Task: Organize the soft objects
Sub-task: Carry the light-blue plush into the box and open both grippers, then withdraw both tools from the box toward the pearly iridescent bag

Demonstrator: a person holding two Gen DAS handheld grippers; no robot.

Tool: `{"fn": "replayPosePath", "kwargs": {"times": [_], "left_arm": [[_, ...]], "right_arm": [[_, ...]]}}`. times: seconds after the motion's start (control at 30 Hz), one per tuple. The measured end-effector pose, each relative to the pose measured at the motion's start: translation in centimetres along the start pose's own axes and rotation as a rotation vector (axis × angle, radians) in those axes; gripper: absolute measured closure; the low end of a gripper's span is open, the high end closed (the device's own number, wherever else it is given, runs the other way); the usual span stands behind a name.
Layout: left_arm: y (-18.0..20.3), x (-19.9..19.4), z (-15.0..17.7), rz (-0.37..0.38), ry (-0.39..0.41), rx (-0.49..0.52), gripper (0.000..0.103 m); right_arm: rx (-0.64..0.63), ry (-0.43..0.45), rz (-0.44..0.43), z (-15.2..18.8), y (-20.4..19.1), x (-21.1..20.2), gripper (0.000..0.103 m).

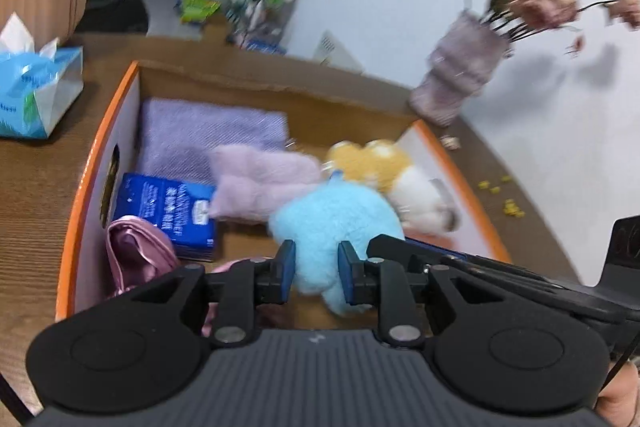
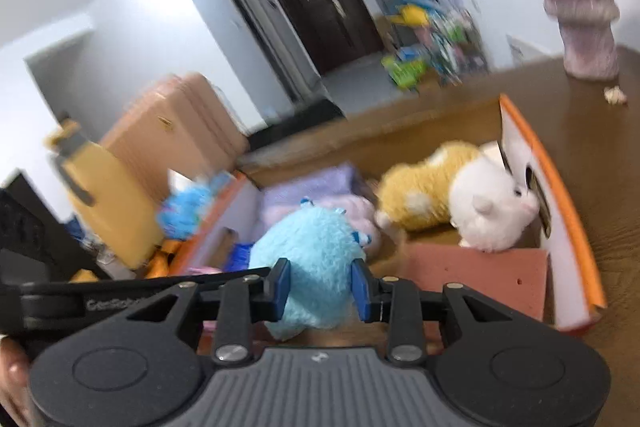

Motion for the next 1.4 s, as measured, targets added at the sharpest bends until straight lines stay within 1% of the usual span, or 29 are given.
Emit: {"fn": "replayPosePath", "kwargs": {"times": [0.03, 0.07, 0.13, 0.17, 0.2, 0.3, 0.4, 0.47, 0.57, 0.63, 0.73, 0.8, 0.83, 0.9, 1.0, 1.07, 1.13, 1.17, 1.23, 1.27, 1.33, 1.4], "left_arm": [[-0.4, 0.4, 0.1, -0.009, -0.003, 0.002, 0.08], [-0.6, 0.6, 0.2, -0.01, 0.001, 0.014, 0.077], [-0.8, 0.2, 0.5, -0.006, 0.025, 0.055, 0.071], [-0.8, -0.2, 0.7, -0.015, 0.037, 0.078, 0.065], [-0.9, -0.7, 0.7, -0.027, 0.055, 0.103, 0.061], [-0.3, -2.6, 0.6, -0.067, 0.123, 0.16, 0.053], [0.5, -4.7, 0.3, -0.102, 0.18, 0.196, 0.05], [0.9, -6.4, 0.2, -0.112, 0.216, 0.199, 0.047], [1.7, -9.4, 0.4, -0.116, 0.263, 0.179, 0.047], [2.2, -11.5, 0.8, -0.134, 0.303, 0.173, 0.045], [3.2, -15.3, 2.3, -0.173, 0.376, 0.191, 0.037], [4.0, -17.9, 4.1, -0.193, 0.417, 0.219, 0.03], [4.3, -19.0, 5.1, -0.2, 0.437, 0.231, 0.028], [4.9, -21.3, 7.5, -0.228, 0.48, 0.248, 0.02], [5.3, -23.7, 11.5, -0.265, 0.518, 0.273, 0.015], [5.1, -24.6, 14.0, -0.273, 0.512, 0.257, 0.014], [4.7, -25.0, 16.2, -0.273, 0.478, 0.25, 0.013], [4.5, -25.1, 17.2, -0.285, 0.453, 0.255, 0.013], [4.1, -25.4, 18.2, -0.31, 0.437, 0.253, 0.013], [3.9, -25.7, 18.5, -0.308, 0.439, 0.246, 0.013], [3.7, -26.0, 19.0, -0.288, 0.442, 0.222, 0.013], [4.0, -25.9, 19.4, -0.265, 0.437, 0.223, 0.013]], "right_arm": [[0.0, -0.021, 0.026, 0.3, 0.3, 1.1, 0.068], [-0.01, -0.035, 0.052, 0.5, 0.5, 1.8, 0.065], [-0.039, -0.022, 0.06, 0.8, 0.4, 1.9, 0.058], [-0.051, -0.003, 0.052, 0.8, 0.2, 1.5, 0.049], [-0.059, 0.022, 0.038, 0.7, 0.0, 1.0, 0.042], [-0.089, 0.11, 0.023, -0.1, -0.4, -1.2, 0.042], [-0.116, 0.169, 0.041, -0.9, -0.5, -3.0, 0.042], [-0.139, 0.189, 0.053, -1.2, -0.9, -4.4, 0.042], [-0.171, 0.221, 0.05, -1.3, -1.9, -7.3, 0.042], [-0.199, 0.25, 0.051, -1.1, -2.9, -9.6, 0.042], [-0.254, 0.296, 0.048, -0.4, -4.3, -13.7, 0.037], [-0.29, 0.335, 0.059, 0.6, -5.2, -16.6, 0.032], [-0.306, 0.351, 0.066, 1.1, -5.5, -17.8, 0.03], [-0.34, 0.382, 0.074, 2.8, -6.1, -20.3, 0.023], [-0.372, 0.409, 0.08, 5.6, -6.6, -23.1, 0.018], [-0.383, 0.415, 0.096, 7.9, -6.6, -24.5, 0.018], [-0.366, 0.418, 0.106, 10.4, -6.3, -25.7, 0.017], [-0.35, 0.415, 0.104, 11.5, -6.1, -26.1, 0.017], [-0.305, 0.404, 0.096, 13.5, -5.4, -26.7, 0.017], [-0.281, 0.392, 0.097, 14.5, -5.0, -26.8, 0.017], [-0.246, 0.375, 0.117, 15.8, -4.1, -26.7, 0.017], [-0.213, 0.356, 0.142, 17.2, -3.4, -26.5, 0.017]]}}
Point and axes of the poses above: each gripper's, at about its wrist camera, not at the fingertips, and x roughly the way its jaws point, y to its right, z to its underside, the point moved 9 cm from there along x, roughly the way its jaws point, and after that the axes turned 1 degree about -x, right-handed, at the moved point
